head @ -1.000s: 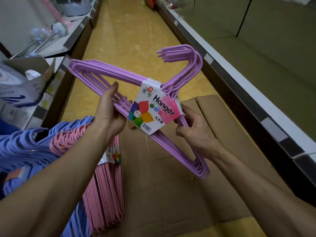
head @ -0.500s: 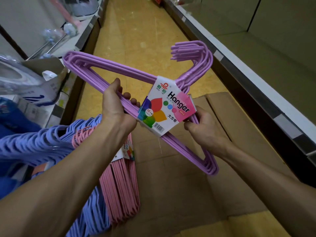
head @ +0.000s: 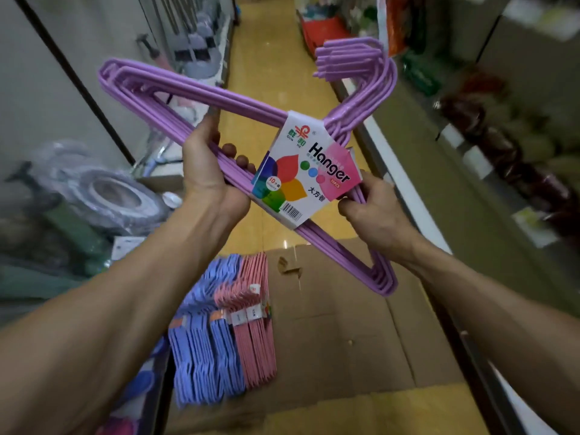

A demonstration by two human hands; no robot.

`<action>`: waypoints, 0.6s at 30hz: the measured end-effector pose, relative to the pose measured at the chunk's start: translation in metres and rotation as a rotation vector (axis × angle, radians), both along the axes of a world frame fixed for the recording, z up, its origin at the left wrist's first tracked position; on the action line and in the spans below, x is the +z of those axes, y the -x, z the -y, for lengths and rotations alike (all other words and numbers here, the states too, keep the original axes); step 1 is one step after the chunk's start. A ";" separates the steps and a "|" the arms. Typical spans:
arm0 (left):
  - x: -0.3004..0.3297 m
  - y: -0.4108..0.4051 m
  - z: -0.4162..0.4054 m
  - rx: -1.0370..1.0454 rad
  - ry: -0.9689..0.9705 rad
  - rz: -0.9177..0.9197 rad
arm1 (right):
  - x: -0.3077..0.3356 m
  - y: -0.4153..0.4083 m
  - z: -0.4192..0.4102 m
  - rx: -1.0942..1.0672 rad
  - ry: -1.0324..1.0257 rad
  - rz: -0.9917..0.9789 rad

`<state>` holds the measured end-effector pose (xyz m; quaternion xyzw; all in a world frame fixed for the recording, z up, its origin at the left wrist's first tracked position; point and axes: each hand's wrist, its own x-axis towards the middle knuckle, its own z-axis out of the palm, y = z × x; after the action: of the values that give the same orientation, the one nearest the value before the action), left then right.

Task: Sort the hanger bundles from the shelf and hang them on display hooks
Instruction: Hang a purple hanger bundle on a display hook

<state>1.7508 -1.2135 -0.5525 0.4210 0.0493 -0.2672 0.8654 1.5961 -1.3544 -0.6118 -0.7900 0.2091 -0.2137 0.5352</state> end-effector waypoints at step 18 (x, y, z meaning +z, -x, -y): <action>0.527 0.056 -0.039 -0.041 0.054 0.160 | 0.505 0.037 -0.032 -0.094 0.139 0.133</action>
<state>1.6951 -1.1746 -0.0255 0.4184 -0.0358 -0.2516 0.8720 1.5588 -1.3223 -0.1065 -0.7985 0.1945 -0.3045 0.4815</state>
